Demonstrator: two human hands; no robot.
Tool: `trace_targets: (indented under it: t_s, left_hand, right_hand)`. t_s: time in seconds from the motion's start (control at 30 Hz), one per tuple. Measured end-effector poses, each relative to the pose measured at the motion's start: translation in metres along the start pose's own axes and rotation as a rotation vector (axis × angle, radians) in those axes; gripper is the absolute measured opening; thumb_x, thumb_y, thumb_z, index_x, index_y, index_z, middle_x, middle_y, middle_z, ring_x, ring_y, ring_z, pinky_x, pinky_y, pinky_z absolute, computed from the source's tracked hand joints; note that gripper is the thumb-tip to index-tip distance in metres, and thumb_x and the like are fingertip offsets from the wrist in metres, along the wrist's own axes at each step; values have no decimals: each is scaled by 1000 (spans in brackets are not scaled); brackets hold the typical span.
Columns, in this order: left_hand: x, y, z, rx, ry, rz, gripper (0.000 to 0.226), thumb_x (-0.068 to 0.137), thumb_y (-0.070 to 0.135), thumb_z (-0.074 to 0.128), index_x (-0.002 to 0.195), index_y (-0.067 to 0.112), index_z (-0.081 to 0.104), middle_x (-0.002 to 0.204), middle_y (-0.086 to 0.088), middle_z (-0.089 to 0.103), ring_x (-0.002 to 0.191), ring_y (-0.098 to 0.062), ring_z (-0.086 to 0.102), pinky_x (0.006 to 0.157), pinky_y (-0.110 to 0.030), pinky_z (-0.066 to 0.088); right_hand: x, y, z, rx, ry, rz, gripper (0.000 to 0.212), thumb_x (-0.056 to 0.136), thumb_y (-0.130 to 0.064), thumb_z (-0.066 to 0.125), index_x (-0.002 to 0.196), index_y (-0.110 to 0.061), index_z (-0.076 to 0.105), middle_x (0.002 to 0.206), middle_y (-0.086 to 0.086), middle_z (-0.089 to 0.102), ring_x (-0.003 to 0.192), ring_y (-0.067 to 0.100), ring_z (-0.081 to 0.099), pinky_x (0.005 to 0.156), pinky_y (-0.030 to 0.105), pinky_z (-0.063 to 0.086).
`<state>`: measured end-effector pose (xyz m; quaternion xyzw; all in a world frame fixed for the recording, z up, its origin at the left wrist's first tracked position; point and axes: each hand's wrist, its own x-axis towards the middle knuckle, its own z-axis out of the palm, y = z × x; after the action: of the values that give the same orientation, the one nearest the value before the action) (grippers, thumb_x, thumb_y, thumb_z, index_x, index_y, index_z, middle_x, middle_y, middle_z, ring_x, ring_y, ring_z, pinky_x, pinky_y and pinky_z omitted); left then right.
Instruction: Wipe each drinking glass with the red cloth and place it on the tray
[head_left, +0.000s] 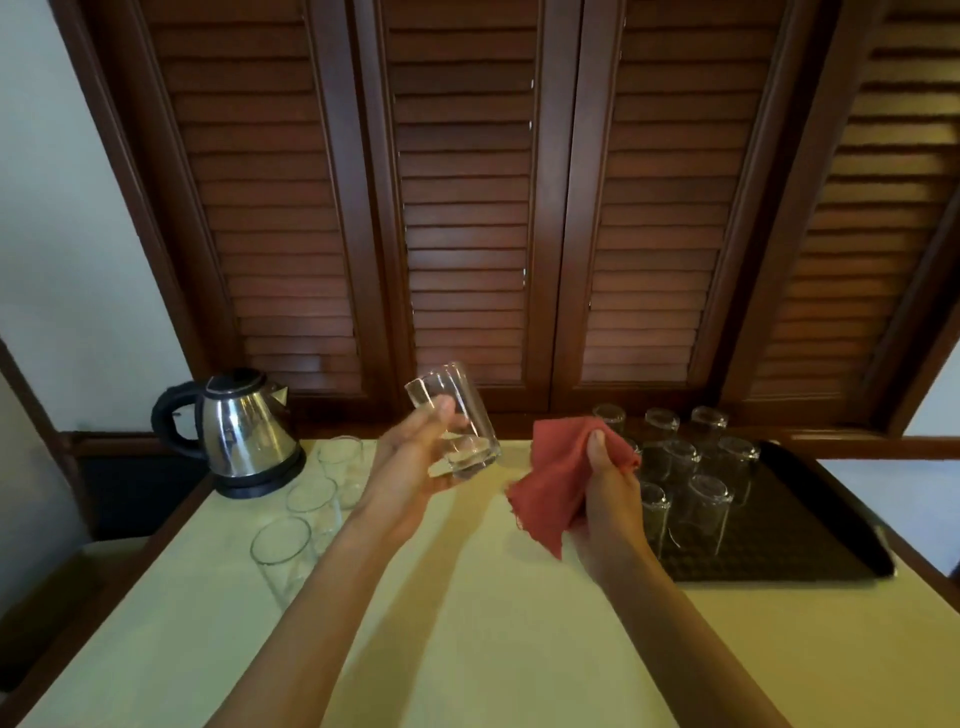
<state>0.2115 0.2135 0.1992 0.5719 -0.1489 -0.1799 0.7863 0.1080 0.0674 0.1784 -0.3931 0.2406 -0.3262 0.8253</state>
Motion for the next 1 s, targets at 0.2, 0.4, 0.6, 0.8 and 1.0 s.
trace_targets:
  t_s: [0.2,0.4,0.6,0.8,1.0]
  left_hand:
    - [-37,22,50,-66,-138,-32,58,86,58,54,127,21,68,110,-1,76,86,-17,73,73,-36,54]
    - [-48,27,55,-156,-125,4,65,89,62,54,135,17,66,127,-16,73,119,-30,70,100,-47,55]
    - [-56,24,57,-126,-145,56,60,95,62,43,123,21,76,123,-14,75,119,-27,70,98,-43,53]
    - [-62,21,57,-91,-136,78,60,93,64,43,115,20,79,110,-9,78,105,-22,71,90,-38,52]
    - [-53,42,43,-152,-55,151,58,90,65,46,125,27,72,121,-11,75,113,-26,73,91,-41,57]
  right_hand:
    - [-38,-33,40,-223,-235,-484,37,102,-43,50,134,-27,57,116,-3,71,108,20,67,87,31,56]
    - [-65,10,18,-754,-568,-989,56,105,-47,37,158,-40,19,167,-21,8,155,7,6,126,32,14]
    - [-64,-13,25,-751,-596,-884,57,106,-38,40,157,-39,13,167,-23,2,155,4,4,125,30,16]
    - [-51,-22,33,-548,-521,-632,58,104,-39,42,157,-38,19,161,-33,15,148,-9,19,123,40,28]
    - [-85,12,18,-584,-711,-735,57,104,-31,42,156,-34,18,165,-28,7,151,-7,10,120,15,18]
